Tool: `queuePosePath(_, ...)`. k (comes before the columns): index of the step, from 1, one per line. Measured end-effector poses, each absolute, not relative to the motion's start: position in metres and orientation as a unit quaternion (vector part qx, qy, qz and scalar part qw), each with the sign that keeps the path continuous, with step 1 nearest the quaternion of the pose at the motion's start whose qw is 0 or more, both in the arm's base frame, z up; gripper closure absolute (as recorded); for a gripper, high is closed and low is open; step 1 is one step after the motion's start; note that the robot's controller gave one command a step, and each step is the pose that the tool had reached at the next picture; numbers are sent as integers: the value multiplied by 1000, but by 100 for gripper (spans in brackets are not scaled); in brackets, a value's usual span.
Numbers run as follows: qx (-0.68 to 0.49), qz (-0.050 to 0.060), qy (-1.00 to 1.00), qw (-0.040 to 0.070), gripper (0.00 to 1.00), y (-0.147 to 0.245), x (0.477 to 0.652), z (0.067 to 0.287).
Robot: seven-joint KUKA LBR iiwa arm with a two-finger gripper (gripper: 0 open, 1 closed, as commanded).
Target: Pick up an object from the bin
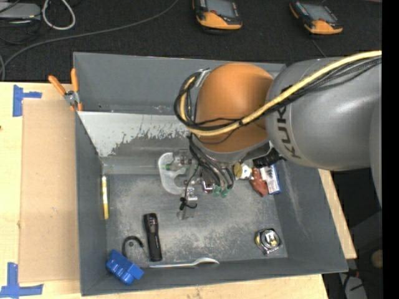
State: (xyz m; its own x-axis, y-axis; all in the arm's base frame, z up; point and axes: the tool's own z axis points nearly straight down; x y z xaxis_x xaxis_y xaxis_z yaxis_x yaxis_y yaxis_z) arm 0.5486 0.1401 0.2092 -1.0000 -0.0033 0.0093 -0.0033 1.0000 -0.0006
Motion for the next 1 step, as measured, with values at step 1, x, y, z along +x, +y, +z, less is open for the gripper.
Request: queuePosePath(1, 0, 0, -1000, 1, 0, 139, 550, 214)
